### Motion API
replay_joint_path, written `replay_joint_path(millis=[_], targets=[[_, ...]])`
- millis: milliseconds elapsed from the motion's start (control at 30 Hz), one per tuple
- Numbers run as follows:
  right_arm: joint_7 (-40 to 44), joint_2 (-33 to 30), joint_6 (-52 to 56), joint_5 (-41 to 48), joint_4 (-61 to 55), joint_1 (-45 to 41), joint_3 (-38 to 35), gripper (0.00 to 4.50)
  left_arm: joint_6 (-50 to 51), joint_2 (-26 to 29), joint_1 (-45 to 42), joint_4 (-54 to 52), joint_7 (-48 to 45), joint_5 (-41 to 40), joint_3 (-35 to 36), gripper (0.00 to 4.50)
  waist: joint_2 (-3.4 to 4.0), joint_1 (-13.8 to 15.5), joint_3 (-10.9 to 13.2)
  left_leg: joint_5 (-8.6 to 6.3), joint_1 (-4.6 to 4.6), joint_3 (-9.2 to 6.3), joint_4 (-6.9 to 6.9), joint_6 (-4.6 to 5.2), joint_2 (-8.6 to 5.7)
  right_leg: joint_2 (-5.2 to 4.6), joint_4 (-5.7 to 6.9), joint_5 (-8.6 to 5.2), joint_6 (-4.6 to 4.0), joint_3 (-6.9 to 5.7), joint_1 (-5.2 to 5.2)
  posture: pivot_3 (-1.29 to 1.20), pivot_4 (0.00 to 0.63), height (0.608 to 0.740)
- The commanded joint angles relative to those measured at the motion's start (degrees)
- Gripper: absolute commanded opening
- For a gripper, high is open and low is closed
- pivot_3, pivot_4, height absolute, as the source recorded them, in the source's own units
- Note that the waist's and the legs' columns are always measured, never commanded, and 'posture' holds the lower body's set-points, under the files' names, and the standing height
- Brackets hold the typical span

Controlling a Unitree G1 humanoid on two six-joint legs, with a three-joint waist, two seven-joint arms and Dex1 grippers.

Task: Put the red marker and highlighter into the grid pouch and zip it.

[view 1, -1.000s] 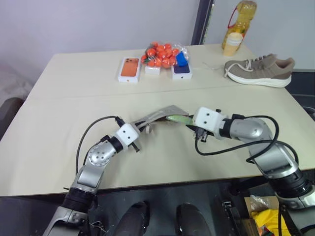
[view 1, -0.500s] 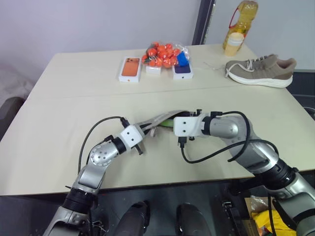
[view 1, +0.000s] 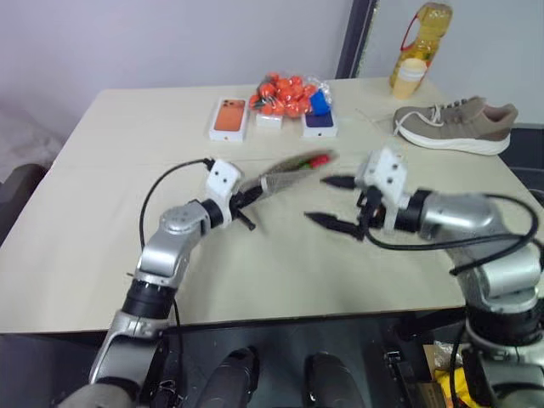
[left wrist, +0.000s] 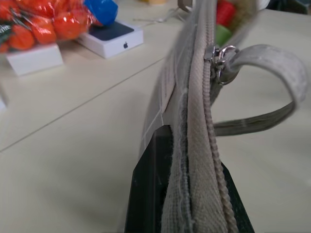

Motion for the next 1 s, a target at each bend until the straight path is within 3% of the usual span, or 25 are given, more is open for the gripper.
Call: replay_joint_path(millis=[33,233,533,667,767,833,1000], targets=[[-9.0,6.2,0.5,-0.7,0.1,-0.4,2.4,3.82,4.9,-2.1,-3.4,-0.4,0.0,-3.7,1.2,0.00,-0.01,-0.6,0.0,0.00,0.01,0.00,0.00,0.00,0.01,0.00,0.02,0.00,0.00,0.00,0.00,0.00,0.150,0.740],[-19.1,15.0,-0.3,-2.3,6.0,-2.8,5.5,3.82,8.5,-5.1,-4.5,-1.2,1.1,-5.7,1.8,0.00,0.01,-0.8,0.0,0.03,0.01,-0.03,0.00,-0.04,0.01,0.03,0.04,0.01,-0.02,0.01,-0.01,0.00,0.150,0.740],[-24.5,18.5,-4.4,-3.3,11.7,-6.0,6.4,3.82,9.3,-5.1,-2.0,-4.1,2.2,-5.1,0.6,0.00,0.01,-0.8,0.0,0.03,0.01,-0.02,-0.01,-0.05,0.00,0.03,0.04,0.01,-0.02,0.03,-0.02,0.00,0.150,0.740],[-24.7,18.4,-5.3,-2.4,12.9,-6.8,5.7,2.57,9.1,-4.6,-0.9,-5.0,2.4,-4.7,0.2,0.00,0.01,-0.8,0.0,0.03,0.01,-0.02,-0.01,-0.05,0.00,0.04,0.04,0.01,-0.02,0.04,-0.02,0.00,0.150,0.740],[-24.3,18.5,-5.4,-1.5,12.7,-6.9,5.5,0.84,9.0,-4.6,-0.6,-5.4,2.7,-4.7,0.2,0.00,0.01,-0.8,0.0,0.03,0.01,-0.02,-0.02,-0.05,0.00,0.04,0.04,0.01,-0.02,0.04,-0.03,0.00,0.150,0.740],[-24.4,18.7,-5.2,-0.6,12.5,-7.0,4.9,0.03,8.8,-4.5,-0.5,-5.3,3.0,-4.5,0.3,0.00,0.01,-0.8,0.0,0.03,0.01,-0.03,-0.02,-0.05,0.00,0.04,0.04,0.01,-0.02,0.04,-0.03,0.00,0.150,0.740],[-24.4,18.7,-4.3,2.2,10.9,-6.6,3.1,0.03,7.6,-4.3,-0.4,-4.9,3.7,-3.6,0.1,0.00,0.01,-0.8,0.0,0.03,0.01,-0.02,-0.02,-0.05,0.00,0.05,0.04,0.01,-0.02,0.04,-0.03,0.00,0.150,0.740]])
